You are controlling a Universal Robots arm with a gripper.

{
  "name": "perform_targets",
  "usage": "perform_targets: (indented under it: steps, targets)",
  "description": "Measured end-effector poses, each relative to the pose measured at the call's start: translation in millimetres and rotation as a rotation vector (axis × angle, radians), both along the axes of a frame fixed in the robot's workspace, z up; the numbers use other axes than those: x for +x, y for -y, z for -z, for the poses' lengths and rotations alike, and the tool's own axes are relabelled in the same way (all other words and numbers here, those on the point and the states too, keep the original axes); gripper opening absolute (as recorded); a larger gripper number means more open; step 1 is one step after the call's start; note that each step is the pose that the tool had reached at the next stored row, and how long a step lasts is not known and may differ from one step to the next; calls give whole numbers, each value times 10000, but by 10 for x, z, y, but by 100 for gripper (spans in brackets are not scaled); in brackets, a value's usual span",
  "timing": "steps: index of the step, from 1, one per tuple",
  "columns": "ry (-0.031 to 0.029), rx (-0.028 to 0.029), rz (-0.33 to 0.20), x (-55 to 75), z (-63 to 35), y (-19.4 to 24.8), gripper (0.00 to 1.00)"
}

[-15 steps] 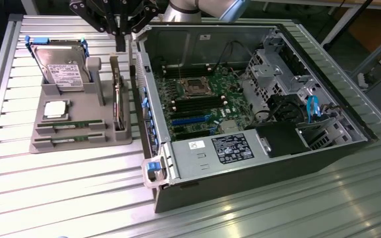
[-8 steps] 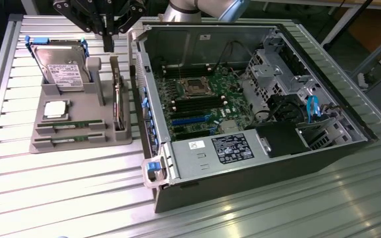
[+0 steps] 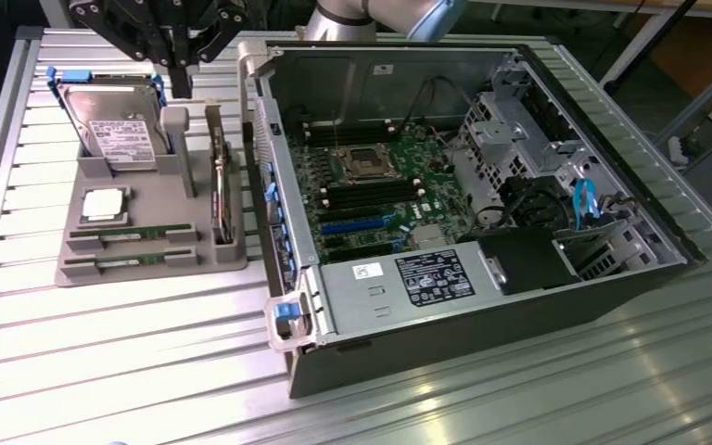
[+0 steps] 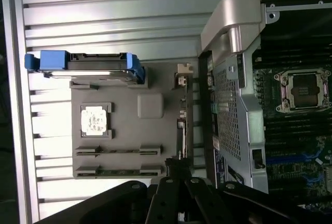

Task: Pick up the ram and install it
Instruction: 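Reach for the ram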

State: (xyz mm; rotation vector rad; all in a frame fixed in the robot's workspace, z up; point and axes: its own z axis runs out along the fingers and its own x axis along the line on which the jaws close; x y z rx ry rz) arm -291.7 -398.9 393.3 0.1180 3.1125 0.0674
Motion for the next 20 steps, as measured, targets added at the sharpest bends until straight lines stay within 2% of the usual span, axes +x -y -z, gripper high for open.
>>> perform_targets:
  steps: [9, 11, 20]
  targets:
    - [-1, -1, 1, -326, 0, 0, 9]
    - [0, 0, 0, -328, 0, 8, 9]
    - [-1, -1, 0, -327, 0, 115, 9]
